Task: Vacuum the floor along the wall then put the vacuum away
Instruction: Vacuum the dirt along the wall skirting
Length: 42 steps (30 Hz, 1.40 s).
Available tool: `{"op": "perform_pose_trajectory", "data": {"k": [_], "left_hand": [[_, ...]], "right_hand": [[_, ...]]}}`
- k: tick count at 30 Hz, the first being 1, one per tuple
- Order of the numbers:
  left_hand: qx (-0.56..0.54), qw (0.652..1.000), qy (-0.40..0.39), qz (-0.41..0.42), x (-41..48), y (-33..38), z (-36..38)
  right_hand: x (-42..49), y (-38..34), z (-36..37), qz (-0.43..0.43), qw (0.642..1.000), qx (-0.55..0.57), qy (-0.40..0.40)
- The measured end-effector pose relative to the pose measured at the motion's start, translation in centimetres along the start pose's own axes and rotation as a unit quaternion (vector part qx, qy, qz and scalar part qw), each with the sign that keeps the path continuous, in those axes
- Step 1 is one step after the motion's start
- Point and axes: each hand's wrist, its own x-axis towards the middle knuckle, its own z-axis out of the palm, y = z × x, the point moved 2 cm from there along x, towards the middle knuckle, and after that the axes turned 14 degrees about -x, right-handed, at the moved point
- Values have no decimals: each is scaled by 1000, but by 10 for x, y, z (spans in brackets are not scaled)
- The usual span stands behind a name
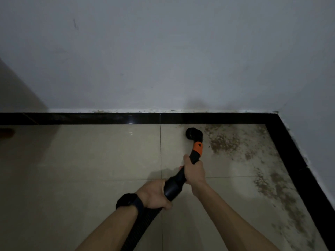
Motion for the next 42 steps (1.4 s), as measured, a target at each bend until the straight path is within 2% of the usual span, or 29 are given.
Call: {"op": "perform_pose_trajectory", "data": {"k": [6, 9, 13, 18, 23, 26, 32, 36, 39, 42], "left_hand": [[33, 999, 24, 5, 8, 3, 4], [80, 995, 54, -7, 3, -5, -10], [89, 991, 94, -28, -4, -18, -32], [127, 985, 105, -52, -9, -31, -51], [261, 952, 155, -50, -18, -35, -65], [286, 942, 168, -54, -22, -39, -71], [246, 954, 157, -69, -37, -62, -81], [189, 963, 183, -66, -55, -80, -86], [128, 965, 221, -54, -69, -93, -79], [106, 970, 212, -62, -73, -93, -66]], "right_hand": [[6, 7, -3, -11, 999, 28, 19], [-2, 4, 17, -5, 999, 44, -13], [-11, -3, 52, -26, 996, 38, -71], [-15, -15, 75, -32, 997, 21, -65], [-21, -16, 93, 25, 990, 89, -102], [-26, -19, 102, 31, 989, 94, -109], [-44, -26, 120, 5, 988, 53, -143], [-48, -31, 140, -26, 984, -4, -178], [-57, -42, 143, -51, 981, -49, -178], [-61, -43, 140, -83, 974, -130, -164]]}}
